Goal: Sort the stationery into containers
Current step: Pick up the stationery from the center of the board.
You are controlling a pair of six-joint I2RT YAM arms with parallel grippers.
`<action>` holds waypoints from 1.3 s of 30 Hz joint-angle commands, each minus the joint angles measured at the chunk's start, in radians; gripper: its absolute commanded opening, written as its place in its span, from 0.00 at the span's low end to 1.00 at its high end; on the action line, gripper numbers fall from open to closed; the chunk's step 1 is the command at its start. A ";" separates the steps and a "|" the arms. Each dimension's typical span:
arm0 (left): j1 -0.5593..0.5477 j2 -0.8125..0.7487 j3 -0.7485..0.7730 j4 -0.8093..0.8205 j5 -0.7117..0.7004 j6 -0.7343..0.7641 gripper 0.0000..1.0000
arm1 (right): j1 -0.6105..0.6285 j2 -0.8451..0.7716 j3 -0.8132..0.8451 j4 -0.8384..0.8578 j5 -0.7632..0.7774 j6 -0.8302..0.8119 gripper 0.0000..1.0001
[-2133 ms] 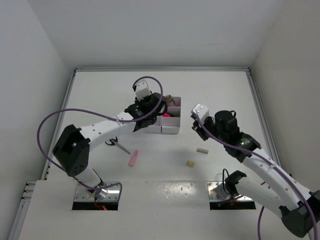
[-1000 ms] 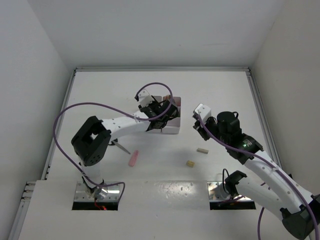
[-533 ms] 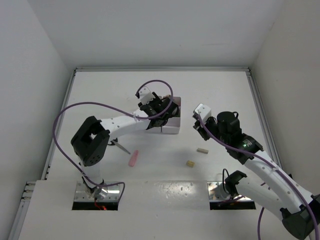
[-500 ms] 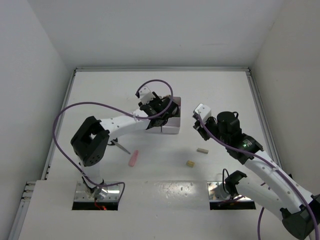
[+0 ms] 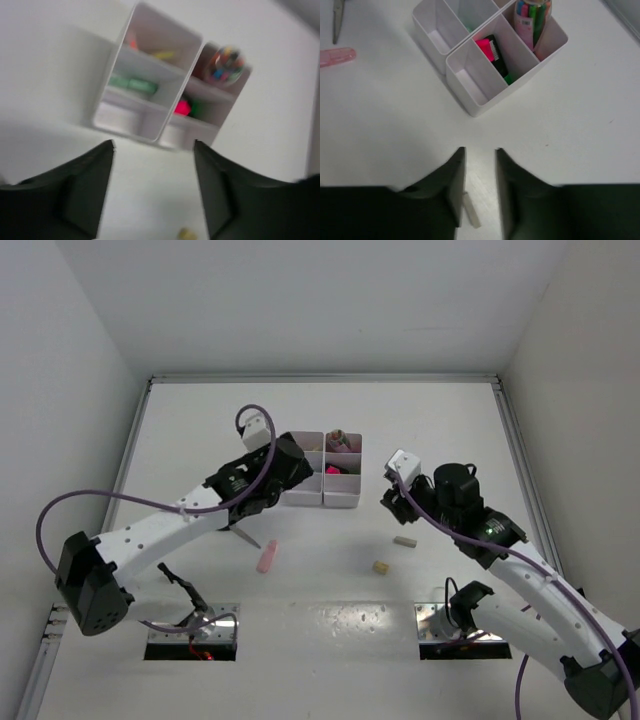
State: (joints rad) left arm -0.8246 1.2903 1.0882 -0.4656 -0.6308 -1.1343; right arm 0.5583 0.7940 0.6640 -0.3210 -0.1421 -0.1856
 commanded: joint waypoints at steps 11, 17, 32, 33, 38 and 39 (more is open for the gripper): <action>0.002 0.024 -0.191 -0.334 0.467 0.163 0.68 | -0.005 0.001 0.031 -0.026 -0.071 -0.014 0.58; -0.007 0.216 -0.180 -0.334 0.404 0.197 0.61 | -0.005 -0.009 0.031 -0.026 -0.062 -0.014 0.58; 0.024 0.302 -0.171 -0.278 0.370 0.234 0.58 | -0.005 -0.041 0.013 -0.026 -0.044 -0.014 0.58; 0.024 0.302 -0.181 -0.278 0.370 0.234 0.58 | -0.005 -0.041 0.013 -0.026 -0.044 -0.014 0.58; 0.073 0.302 -0.191 -0.269 0.370 0.264 0.57 | -0.005 -0.041 0.013 -0.026 -0.044 -0.014 0.58; 0.090 0.302 -0.201 -0.269 0.370 0.265 0.57 | -0.005 -0.041 0.013 -0.026 -0.044 -0.014 0.58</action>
State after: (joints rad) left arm -0.7727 1.5894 0.8993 -0.7422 -0.2489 -0.8944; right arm 0.5583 0.7601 0.6643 -0.3683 -0.1902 -0.1955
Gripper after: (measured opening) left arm 0.573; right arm 0.580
